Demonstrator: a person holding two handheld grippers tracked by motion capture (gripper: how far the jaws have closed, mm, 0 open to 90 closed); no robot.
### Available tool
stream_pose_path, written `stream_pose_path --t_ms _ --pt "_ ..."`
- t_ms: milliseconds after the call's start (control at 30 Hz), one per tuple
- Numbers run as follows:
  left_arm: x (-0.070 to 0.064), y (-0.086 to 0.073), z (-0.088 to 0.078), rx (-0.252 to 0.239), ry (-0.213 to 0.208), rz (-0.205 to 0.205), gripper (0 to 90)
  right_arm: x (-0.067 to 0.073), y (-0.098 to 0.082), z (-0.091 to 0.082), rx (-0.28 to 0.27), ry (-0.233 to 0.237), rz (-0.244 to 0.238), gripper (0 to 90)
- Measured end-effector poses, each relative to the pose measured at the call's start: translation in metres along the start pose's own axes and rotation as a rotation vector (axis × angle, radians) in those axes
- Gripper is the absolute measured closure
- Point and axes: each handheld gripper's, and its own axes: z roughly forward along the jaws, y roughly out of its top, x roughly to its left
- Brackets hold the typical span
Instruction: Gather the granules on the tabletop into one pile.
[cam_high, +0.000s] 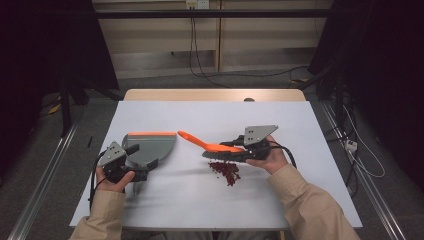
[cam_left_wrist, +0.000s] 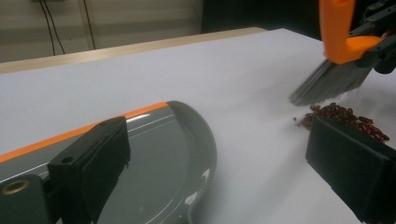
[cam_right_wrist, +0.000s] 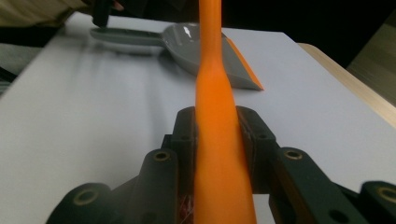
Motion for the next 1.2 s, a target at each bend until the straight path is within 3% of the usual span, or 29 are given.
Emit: stream_pose_path --t_ms 200,633,833,1200 --pt "0.001 0.000 0.000 0.000 0.001 -0.002 6.2 0.016 0.003 0.001 -0.018 0.058 0.055 71.2" --pt "0.001 0.000 0.000 0.000 -0.001 0.000 6.2 0.045 -0.010 0.005 -0.030 0.186 0.157 71.2" --pt "0.000 0.000 0.000 -0.001 0.001 -0.001 6.2 0.042 -0.019 0.011 0.023 0.197 0.177 71.3" --pt "0.001 0.000 0.000 0.000 0.001 0.001 6.2 0.022 -0.019 0.022 0.002 0.163 0.145 71.3"
